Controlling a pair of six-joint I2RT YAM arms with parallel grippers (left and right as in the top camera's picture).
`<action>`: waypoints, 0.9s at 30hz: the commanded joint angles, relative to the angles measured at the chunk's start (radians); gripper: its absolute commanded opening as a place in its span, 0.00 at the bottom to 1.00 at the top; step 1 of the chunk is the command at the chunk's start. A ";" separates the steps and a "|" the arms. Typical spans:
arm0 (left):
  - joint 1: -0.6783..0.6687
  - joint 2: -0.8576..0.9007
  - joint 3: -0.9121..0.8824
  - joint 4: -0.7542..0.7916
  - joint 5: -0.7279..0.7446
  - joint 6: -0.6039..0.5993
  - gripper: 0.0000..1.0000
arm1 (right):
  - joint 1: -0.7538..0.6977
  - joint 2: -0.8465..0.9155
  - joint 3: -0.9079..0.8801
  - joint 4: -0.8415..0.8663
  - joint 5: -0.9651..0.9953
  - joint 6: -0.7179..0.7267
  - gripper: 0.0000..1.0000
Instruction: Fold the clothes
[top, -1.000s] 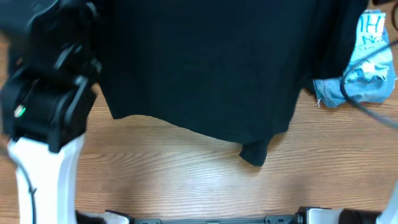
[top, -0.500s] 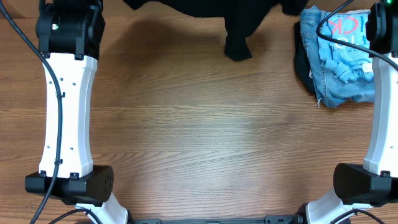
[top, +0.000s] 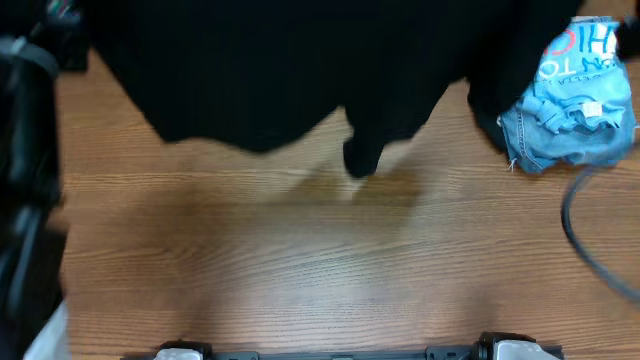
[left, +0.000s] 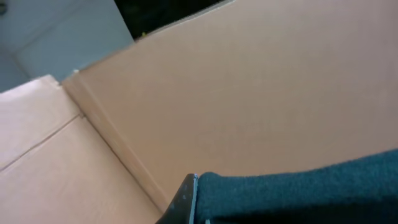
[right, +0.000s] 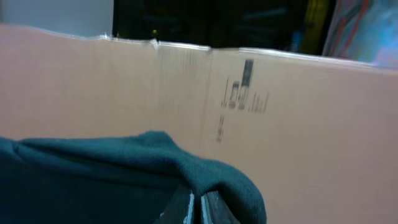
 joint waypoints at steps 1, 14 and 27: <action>0.029 -0.051 0.011 -0.076 -0.013 -0.129 0.04 | -0.024 -0.033 0.013 -0.036 0.172 -0.003 0.04; 0.029 0.403 0.010 0.271 -0.006 0.027 0.04 | -0.024 0.373 0.013 0.430 -0.001 0.174 0.04; 0.095 0.393 0.013 0.091 -0.097 0.117 0.04 | -0.030 0.321 0.013 0.172 0.090 -0.057 0.04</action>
